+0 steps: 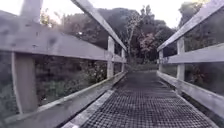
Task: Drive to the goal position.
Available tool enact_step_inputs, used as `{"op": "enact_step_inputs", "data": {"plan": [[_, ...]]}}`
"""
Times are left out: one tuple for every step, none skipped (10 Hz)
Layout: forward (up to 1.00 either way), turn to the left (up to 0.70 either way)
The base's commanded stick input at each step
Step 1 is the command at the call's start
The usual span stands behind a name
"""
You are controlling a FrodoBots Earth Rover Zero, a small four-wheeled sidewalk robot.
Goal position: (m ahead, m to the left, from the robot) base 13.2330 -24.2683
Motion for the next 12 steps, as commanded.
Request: {"op": "enact_step_inputs", "data": {"plan": [[0.34,-0.31],[0.15,-0.39],[0.00,0.00],[0.00,0.00],[0.00,0.00],[0.00,0.00],[0.00,0.00],[0.00,0.00],[0.00,0.00],[0.00,0.00],[0.00,0.00],[0.00,-0.30]]}}
